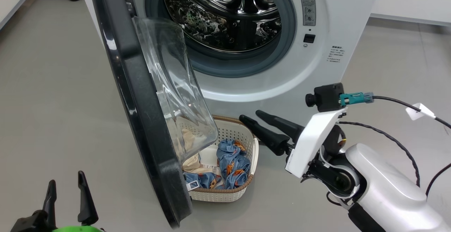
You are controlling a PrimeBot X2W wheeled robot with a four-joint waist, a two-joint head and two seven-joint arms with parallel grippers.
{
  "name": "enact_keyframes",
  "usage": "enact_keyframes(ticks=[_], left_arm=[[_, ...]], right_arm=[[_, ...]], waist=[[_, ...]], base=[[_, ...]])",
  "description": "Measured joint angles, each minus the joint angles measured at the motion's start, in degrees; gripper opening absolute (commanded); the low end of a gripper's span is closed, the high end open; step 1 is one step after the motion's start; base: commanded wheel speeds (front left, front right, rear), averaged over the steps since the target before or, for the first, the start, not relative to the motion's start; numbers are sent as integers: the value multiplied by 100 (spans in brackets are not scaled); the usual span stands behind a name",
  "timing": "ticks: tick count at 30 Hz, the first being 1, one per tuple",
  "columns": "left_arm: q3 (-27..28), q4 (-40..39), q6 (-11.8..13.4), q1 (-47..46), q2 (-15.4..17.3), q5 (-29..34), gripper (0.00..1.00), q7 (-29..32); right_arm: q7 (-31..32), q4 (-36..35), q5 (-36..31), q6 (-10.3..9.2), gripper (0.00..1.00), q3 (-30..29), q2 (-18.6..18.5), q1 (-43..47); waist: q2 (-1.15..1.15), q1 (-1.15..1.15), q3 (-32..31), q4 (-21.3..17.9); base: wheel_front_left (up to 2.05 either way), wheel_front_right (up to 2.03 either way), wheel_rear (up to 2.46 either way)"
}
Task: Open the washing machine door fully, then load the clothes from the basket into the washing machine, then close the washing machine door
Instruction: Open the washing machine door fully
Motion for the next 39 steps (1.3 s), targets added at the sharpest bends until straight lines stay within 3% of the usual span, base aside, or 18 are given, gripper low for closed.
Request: enact_keyframes(ticks=[13,25,34,39], left_arm=[[292,-32,-1,103,0,-1,100,0],[392,-24,-3,247,0,-5,100,0],[465,-18,-52,438,0,-4,100,0],[449,-13,-107,437,0,2,100,0]], right_arm=[[-1571,-2,-1326,1,100,187,-848,231],[-3081,425,-2041,-8,100,-103,-1339,1042],[-3112,695,-2417,-413,100,-315,-1360,1766],[-3101,592,-2676,-748,100,-925,-1202,2245]], waist=[[0,0,-90,-502],[0,0,-273,-855],[0,0,-375,-1079],[0,0,-403,-1155]], base=[[0,0,0],[0,0,0],[0,0,0],[0,0,0]])
